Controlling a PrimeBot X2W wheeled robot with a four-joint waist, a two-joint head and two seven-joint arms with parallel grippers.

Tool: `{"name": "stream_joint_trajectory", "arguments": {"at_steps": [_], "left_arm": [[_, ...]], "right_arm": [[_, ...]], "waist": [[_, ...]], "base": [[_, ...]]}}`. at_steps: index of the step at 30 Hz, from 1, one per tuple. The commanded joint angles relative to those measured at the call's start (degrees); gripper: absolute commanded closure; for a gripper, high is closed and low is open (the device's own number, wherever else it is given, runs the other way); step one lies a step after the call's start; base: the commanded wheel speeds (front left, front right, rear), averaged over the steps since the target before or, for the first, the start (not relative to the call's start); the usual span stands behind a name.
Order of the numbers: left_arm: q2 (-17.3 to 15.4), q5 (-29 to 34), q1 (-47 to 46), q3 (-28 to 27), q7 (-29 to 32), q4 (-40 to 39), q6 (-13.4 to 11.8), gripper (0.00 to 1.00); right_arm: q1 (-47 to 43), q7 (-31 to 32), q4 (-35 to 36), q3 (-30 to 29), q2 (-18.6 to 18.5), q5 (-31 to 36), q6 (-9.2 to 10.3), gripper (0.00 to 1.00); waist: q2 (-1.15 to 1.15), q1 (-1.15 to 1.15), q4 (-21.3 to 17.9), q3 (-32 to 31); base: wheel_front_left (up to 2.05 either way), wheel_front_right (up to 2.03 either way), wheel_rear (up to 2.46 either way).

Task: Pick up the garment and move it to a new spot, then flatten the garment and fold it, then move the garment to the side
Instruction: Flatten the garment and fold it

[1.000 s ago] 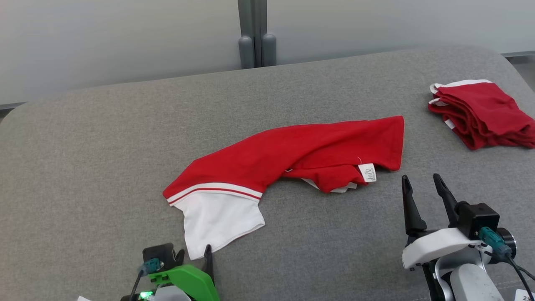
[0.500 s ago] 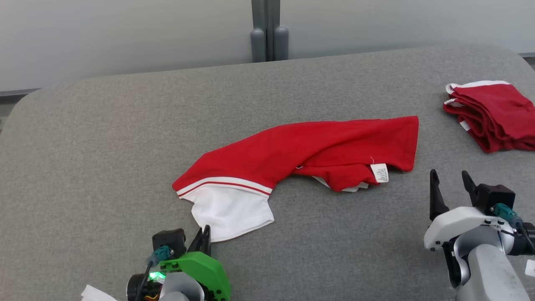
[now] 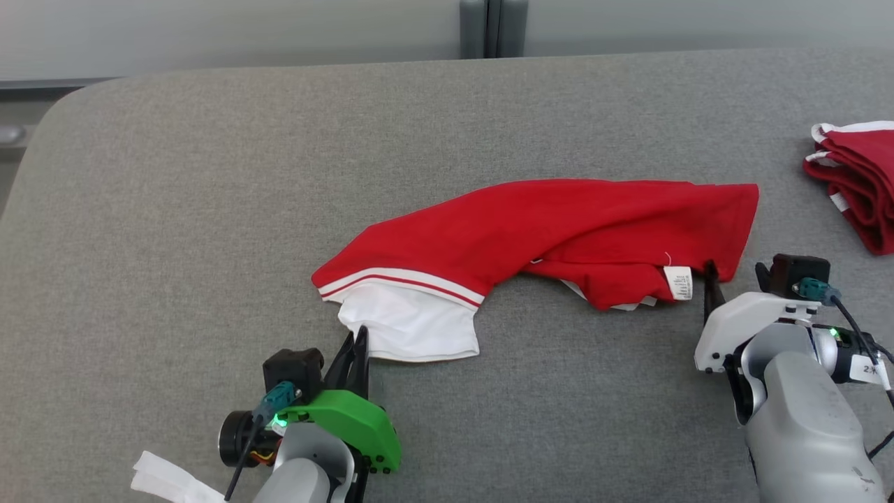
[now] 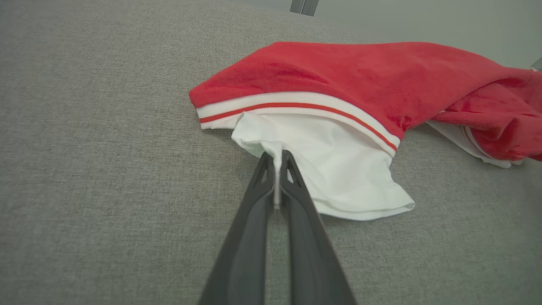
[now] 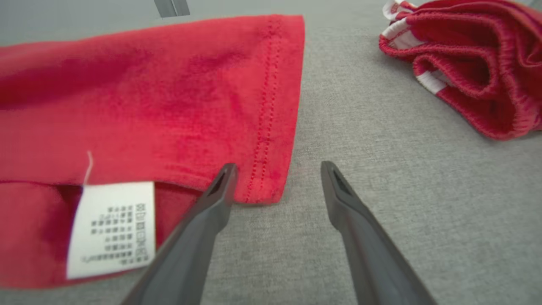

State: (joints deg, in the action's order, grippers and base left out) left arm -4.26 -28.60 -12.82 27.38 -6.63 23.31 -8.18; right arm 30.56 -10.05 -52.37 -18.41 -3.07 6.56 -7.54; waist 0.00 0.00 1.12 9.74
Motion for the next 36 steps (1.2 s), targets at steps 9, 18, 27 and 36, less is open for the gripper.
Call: {"name": "stream_joint_trajectory", "arguments": {"at_steps": [9, 18, 27, 36], "left_arm": [[-1.4, 0.0, 0.6, -0.6, 0.2, -3.7, -1.7, 1.00], [-2.5, 0.4, -0.4, -0.8, -0.5, -6.2, -2.1, 1.00], [-5.5, 1.0, -4.1, -3.7, -2.5, -14.8, -2.6, 1.00], [-12.8, 4.0, -7.3, -6.9, 0.9, -33.1, -4.1, 1.00]], "right_arm": [[4.7, 1.2, -10.1, 0.3, -0.4, 2.3, 0.10, 0.79], [7.7, -3.8, -11.1, 2.7, -0.2, 0.5, 0.11, 1.00], [5.0, -5.1, 4.2, 11.9, 0.1, -10.5, 0.11, 1.00], [-5.5, -0.4, 37.0, 19.7, -3.1, -21.2, 0.10, 1.00]], "waist": [[0.00, 0.00, 0.6, 1.4], [0.00, 0.00, -1.2, -0.4], [0.00, 0.00, -3.9, -6.0], [0.00, 0.00, -6.4, -11.9]], "base": [[0.00, 0.00, 0.00], [0.00, 0.00, 0.00], [0.00, 0.00, 0.00], [0.00, 0.00, 0.00]]}}
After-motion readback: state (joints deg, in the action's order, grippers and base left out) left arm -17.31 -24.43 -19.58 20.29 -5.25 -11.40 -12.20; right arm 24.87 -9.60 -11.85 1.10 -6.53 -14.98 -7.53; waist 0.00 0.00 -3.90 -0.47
